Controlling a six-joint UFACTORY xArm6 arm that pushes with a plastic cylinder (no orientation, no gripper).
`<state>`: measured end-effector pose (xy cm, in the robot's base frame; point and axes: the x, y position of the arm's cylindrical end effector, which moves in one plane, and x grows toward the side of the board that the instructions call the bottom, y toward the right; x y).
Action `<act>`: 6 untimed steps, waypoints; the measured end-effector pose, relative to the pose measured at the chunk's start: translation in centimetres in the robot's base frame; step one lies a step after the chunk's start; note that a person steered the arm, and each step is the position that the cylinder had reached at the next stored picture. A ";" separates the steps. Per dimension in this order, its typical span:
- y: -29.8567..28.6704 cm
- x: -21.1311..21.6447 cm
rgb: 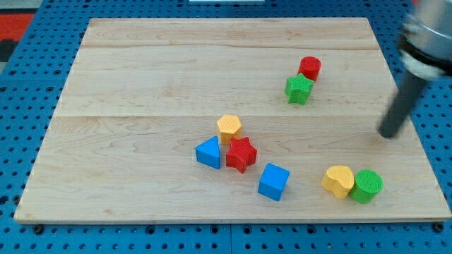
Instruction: Separate the yellow heart and green circle
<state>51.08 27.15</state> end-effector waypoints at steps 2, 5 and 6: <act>0.2 9.3; -13.1 1.8; -13.3 3.0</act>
